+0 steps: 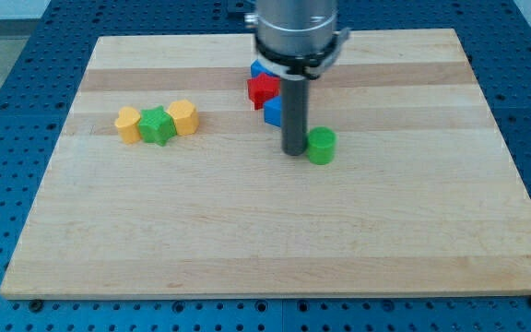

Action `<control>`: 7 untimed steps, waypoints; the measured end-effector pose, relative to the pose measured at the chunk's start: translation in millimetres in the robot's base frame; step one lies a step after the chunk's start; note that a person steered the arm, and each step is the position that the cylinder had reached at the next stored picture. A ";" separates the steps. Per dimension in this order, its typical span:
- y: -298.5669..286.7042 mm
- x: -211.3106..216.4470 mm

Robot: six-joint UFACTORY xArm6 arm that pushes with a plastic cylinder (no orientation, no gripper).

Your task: Move the green circle closer to the group of block

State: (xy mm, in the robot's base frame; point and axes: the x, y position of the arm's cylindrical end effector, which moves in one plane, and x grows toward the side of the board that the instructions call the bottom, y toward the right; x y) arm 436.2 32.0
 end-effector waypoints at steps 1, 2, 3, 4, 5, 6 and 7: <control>-18.8 9.4; -28.8 46.1; -0.6 48.8; 16.4 22.3; 27.9 -8.8; 27.9 -33.3; 27.9 -24.4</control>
State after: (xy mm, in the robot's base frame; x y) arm 411.8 59.9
